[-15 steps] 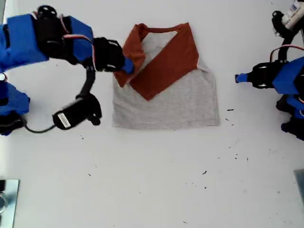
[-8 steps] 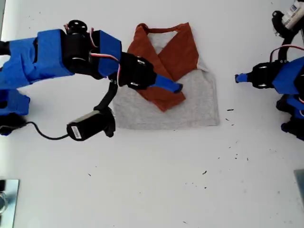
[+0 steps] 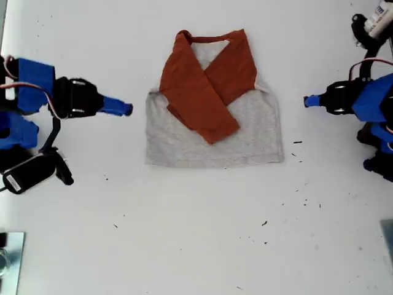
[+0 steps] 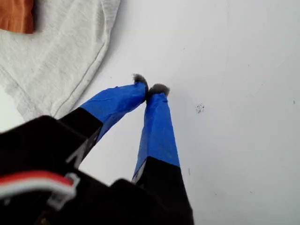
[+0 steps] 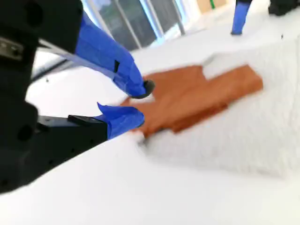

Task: Fold t shirt

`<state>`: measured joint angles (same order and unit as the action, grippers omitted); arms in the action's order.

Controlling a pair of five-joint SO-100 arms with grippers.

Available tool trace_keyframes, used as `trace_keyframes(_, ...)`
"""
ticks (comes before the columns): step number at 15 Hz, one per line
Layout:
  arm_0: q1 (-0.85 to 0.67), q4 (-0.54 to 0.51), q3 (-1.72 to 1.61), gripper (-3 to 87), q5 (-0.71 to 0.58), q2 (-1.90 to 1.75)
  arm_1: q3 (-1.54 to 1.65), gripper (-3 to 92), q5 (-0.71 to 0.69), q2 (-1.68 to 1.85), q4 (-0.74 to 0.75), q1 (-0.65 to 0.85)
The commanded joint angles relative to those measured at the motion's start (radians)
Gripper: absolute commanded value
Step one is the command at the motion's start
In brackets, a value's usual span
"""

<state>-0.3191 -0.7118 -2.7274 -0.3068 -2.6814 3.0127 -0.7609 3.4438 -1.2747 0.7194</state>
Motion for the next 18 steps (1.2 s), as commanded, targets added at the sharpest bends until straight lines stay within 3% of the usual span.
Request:
trace_keyframes(1, 0.032, -0.018, -0.268, -0.3, 0.127, -0.281, 0.032, 3.3, -0.018, 0.014, -0.006, -0.014)
trace_keyframes(3, 0.020, -0.241, -0.488, -0.4, 0.196, -0.701, 0.032, 3.3, -0.012, 0.014, -0.006, -0.014)
trace_keyframes(4, 0.034, -0.313, -0.515, -0.4, 0.169, -0.928, 0.032, 3.3, -0.005, 0.012, -0.008, -0.017)
trace_keyframes(6, 0.008, -0.249, -0.494, -0.4, 0.192, -0.787, 0.011, 3.2, 0.017, -0.035, 0.011, -0.028)
trace_keyframes(8, 0.026, -0.212, -0.284, -0.4, 0.196, -0.506, -0.239, 3.2, 0.046, -0.405, 0.060, -0.120)
trace_keyframes(10, 0.100, -0.252, 0.077, -0.4, 0.204, -0.040, -0.568, 3.5, 0.026, -0.638, -0.046, -0.187)
trace_keyframes(11, 0.155, -0.296, 0.275, -0.4, 0.196, 0.199, -0.673, 12.7, 0.040, -0.684, -0.123, -0.198)
trace_keyframes(12, 0.230, -0.301, 0.448, 18.9, 0.132, 0.390, -0.756, 24.7, 0.066, -0.732, -0.187, -0.221)
trace_keyframes(13, 0.279, -0.324, 0.584, 28.1, 0.121, 0.531, -0.807, 27.9, 0.092, -0.773, -0.206, -0.262)
trace_keyframes(16, 0.276, -0.278, 0.669, 28.3, 0.124, 0.704, -0.830, 28.9, 0.199, -0.870, -0.192, -0.367)
trace_keyframes(18, 0.255, -0.222, 0.666, 27.9, 0.138, 0.782, -0.795, 28.8, 0.241, -0.962, -0.083, -0.414)
